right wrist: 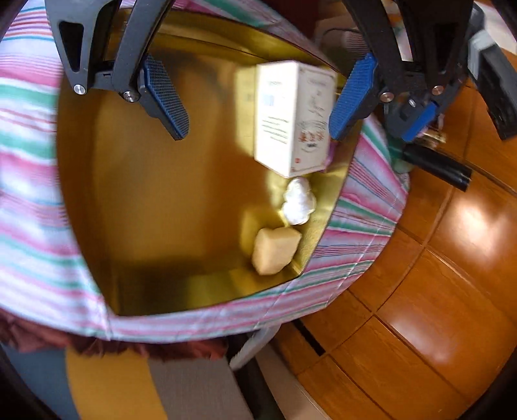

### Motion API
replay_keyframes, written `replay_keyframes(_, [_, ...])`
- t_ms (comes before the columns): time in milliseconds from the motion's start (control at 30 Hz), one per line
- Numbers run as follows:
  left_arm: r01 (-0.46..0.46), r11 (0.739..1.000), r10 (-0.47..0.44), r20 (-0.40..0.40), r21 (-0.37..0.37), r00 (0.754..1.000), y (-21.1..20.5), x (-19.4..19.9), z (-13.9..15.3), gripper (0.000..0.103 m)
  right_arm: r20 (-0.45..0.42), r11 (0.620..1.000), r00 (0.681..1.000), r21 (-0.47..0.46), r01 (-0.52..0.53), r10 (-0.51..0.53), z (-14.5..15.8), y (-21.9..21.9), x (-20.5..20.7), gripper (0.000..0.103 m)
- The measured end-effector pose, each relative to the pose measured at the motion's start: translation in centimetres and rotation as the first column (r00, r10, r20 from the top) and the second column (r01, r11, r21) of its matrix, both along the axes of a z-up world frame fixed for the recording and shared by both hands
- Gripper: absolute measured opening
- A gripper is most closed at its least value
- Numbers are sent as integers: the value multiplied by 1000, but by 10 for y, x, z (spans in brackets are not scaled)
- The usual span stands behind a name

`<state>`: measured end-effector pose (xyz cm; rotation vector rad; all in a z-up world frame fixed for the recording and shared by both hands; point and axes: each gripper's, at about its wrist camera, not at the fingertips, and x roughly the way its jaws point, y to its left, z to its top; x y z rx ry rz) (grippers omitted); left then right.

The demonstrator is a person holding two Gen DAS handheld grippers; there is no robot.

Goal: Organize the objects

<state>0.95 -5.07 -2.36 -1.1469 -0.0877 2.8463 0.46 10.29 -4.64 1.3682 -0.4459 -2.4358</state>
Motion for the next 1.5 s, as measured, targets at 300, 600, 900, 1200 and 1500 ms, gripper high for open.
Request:
replay_keyframes(300, [44,999,-44,-2,-28,999,17,6,-2,45,-70,983,992,143,114,-105,13,73,34,91])
replay_keyframes(600, [106,994,-106,-18,-39,994,36,10,5,45,-62,896,917,198,398,-393,27,220,67,92])
replay_keyframes(900, [302,953,-302,-18,-17,953,103,1,22,45,-87,606,611,78,792,-787,34,382,133,95])
replay_keyframes(1200, [608,793,-607,36,-50,794,235,1,18,45,-20,525,526,-102,845,-850,22,408,149,96])
replay_keyframes(1500, [815,564,-796,177,-131,579,356,-6,-14,56,18,528,541,-196,826,-841,14,409,153,99])
